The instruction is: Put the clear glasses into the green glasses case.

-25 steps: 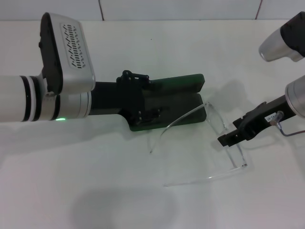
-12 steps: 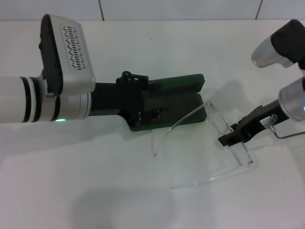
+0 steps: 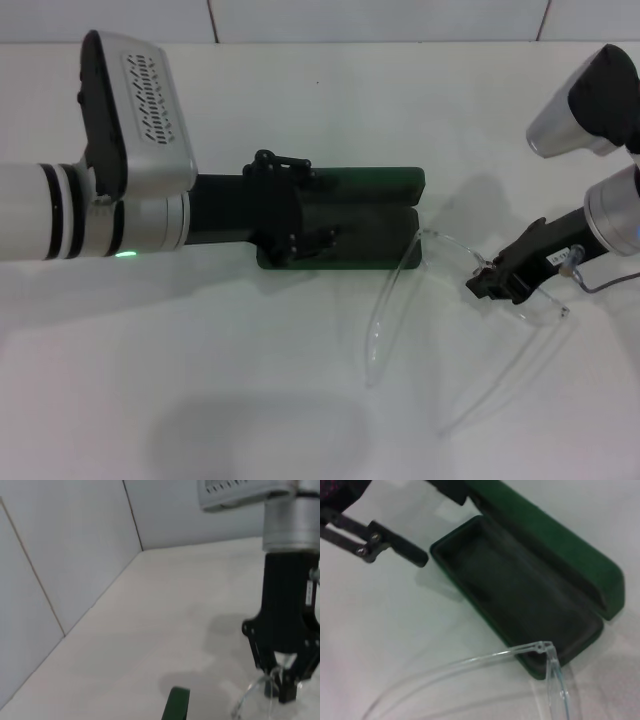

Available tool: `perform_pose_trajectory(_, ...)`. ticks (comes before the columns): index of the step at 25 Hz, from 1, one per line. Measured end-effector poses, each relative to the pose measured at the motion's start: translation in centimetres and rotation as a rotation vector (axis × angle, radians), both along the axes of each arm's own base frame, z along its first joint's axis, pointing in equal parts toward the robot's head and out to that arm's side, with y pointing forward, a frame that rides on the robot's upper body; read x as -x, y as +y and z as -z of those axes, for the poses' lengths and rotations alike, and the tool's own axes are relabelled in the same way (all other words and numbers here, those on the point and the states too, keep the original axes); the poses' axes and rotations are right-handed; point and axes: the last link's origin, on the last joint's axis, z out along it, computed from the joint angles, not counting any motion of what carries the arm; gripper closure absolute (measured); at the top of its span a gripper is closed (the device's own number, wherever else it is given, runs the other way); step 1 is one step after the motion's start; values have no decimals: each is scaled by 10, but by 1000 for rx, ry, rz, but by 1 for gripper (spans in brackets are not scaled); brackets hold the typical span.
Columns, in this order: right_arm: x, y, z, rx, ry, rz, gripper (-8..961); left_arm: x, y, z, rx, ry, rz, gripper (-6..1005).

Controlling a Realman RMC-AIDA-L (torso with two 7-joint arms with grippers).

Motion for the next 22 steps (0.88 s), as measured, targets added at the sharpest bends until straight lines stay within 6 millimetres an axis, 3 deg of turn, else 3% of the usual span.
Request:
perform_pose_trajectory(5, -4, -7, -13, 24, 78, -35, 845, -3, -14, -4, 32, -140, -47, 483)
perform_pose_trajectory(11, -27, -15, -62, -23, 238, -22, 843, -3, -29, -12, 48, -266, -30, 483)
perform_pose_trajectory(16, -44, -22, -91, -110, 355, -43, 841, -1, -30, -14, 43, -287, -31, 483)
perform_pose_trajectory(22, -45, -23, -92, -156, 573, -159, 839, -8, -29, -13, 47, -356, 0, 483)
